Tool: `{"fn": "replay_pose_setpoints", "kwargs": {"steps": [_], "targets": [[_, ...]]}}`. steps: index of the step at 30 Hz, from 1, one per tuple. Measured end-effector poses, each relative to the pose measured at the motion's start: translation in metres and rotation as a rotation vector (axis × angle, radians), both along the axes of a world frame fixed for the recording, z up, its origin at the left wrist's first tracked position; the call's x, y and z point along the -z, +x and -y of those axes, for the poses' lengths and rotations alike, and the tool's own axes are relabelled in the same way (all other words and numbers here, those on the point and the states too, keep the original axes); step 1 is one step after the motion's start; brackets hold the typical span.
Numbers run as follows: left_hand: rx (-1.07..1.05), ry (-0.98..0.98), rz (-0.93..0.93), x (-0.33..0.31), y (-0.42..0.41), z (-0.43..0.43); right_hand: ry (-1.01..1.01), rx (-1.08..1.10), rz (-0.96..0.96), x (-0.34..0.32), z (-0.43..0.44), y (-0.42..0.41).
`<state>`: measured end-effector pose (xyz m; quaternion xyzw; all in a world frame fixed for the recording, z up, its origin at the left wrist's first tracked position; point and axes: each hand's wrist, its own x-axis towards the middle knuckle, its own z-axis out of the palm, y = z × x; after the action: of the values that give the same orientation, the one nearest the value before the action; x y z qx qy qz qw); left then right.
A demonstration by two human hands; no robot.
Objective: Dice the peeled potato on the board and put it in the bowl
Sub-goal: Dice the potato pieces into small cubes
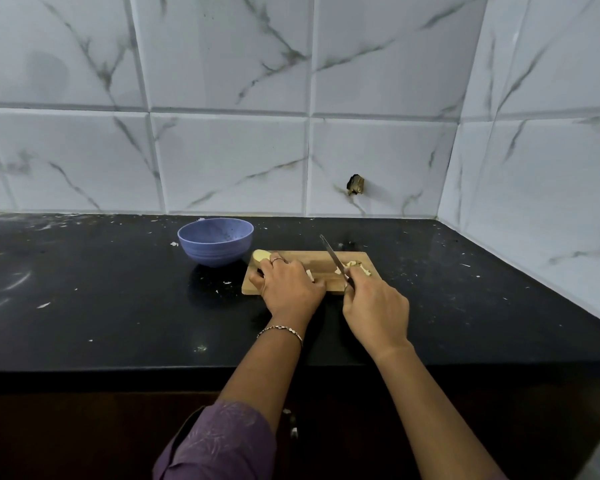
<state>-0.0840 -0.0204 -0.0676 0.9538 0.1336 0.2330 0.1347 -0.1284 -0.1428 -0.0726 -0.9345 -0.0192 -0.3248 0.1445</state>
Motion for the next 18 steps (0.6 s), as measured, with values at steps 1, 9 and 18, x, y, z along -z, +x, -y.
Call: {"fn": "replay_pose_setpoints", "kwargs": {"steps": [1, 9, 18], "targets": [[0.011, 0.012, 0.001, -0.0002, 0.0005, 0.0005, 0.009, 0.002, -0.003, -0.0002, 0.0011, -0.0004], [0.088, 0.04, 0.022, -0.0018, 0.0018, 0.0029, 0.049, 0.005, -0.033, -0.0024, 0.0029, -0.0027], [0.067, 0.067, 0.031, -0.0007, 0.001, 0.0026, 0.082, -0.002, -0.072, -0.0036, 0.0033, -0.002]]}}
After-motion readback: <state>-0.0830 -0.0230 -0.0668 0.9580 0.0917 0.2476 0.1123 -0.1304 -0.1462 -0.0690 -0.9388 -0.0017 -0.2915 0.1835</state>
